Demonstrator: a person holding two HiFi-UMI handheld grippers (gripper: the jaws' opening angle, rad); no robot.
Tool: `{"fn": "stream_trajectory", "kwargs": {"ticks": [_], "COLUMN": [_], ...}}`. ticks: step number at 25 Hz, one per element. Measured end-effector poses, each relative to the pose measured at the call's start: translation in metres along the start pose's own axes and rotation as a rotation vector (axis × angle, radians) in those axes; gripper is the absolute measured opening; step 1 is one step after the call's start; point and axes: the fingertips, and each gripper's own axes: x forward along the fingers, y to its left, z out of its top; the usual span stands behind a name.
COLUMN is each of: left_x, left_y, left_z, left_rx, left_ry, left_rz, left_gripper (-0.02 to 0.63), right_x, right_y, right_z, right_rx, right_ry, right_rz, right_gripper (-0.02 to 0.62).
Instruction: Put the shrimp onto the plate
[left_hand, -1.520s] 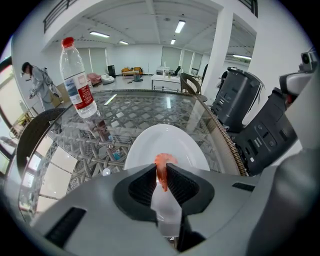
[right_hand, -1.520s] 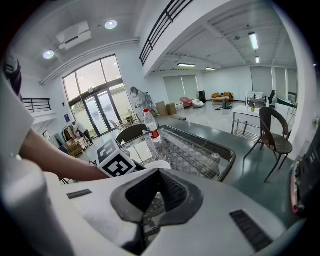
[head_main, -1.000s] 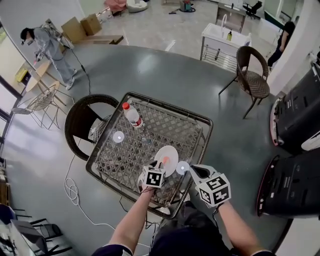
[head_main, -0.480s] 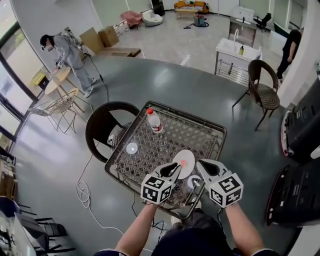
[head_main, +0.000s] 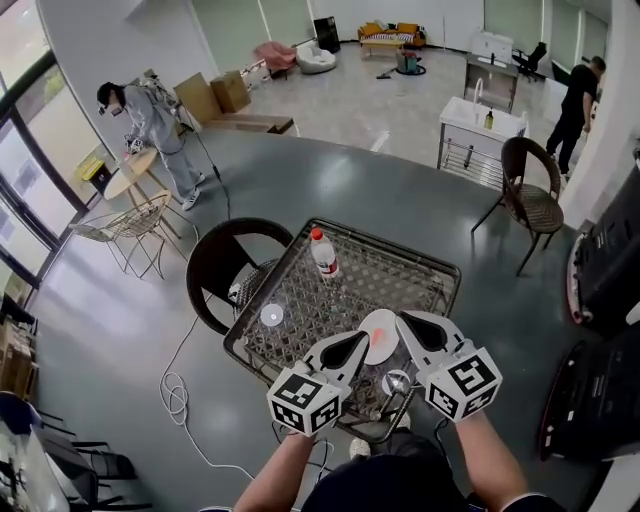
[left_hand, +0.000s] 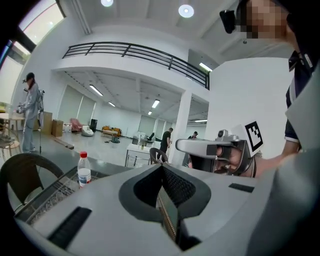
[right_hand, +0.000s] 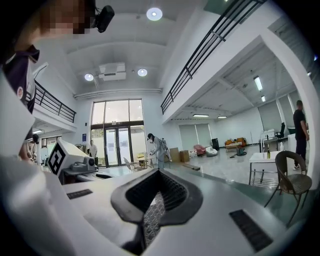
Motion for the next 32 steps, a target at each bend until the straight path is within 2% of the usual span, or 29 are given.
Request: {"fn": "stream_trajectory", "kwargs": {"ticks": [4,12,32], "left_x": [-0.013,-0.021,-0.022], "left_y": [-0.006,-0.014,-0.019], "left_z": [0.024,0.04,0.038], "left_rx": [-0.004,0.014,0.041], "left_ry": [-0.065,-0.092,-0.076], "left_rz": [-0.013,-0.031,-0.033], "left_gripper": [0.009,0.009,0.009], "right_x": [-0.002,-0.004,-0.001], "right_y": [0.004,0.006,0.01], "right_z": [0.016,0.029,0.034], "right_rx": [-0.031,-0.048,-0.053], "right_ry": [-0.035,-0.054,-0.053], "right_rz": [-0.002,-0.009,0.004], "right_gripper": [0.005,0.005,0.005]}}
